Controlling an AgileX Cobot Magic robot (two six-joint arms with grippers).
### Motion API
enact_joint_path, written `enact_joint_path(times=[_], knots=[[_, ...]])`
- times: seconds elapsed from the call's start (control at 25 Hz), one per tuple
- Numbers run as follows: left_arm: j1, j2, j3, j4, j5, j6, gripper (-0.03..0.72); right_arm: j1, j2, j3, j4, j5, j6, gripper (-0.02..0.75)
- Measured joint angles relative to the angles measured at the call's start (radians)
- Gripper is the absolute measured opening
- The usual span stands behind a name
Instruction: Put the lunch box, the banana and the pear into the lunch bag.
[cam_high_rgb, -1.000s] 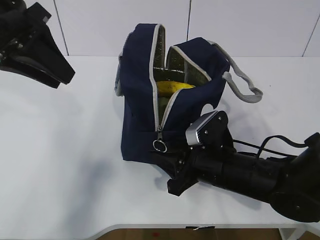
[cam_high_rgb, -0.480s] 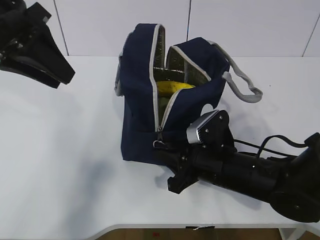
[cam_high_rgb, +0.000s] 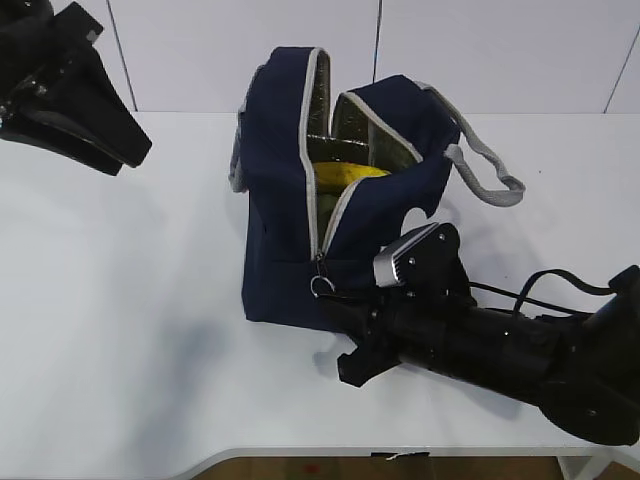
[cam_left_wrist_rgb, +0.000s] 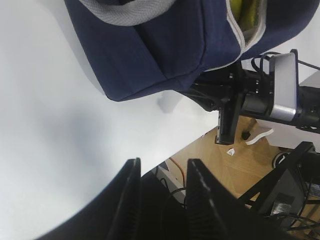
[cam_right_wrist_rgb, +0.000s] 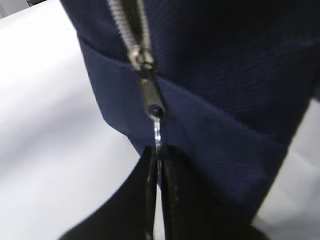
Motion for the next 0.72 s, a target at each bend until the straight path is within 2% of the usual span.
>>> enact_joint_path(times=[0.44, 0.72], knots=[[0.0, 0.0, 0.0, -0.002, 0.0, 0.0, 0.237, 0.0, 0.0, 0.0, -0.004, -0.029, 0.012, 0.015], [0.0, 0.0, 0.0, -0.005, 0.0, -0.002, 0.237, 0.0, 0.0, 0.0, -0.004, -0.045, 0.012, 0.188]])
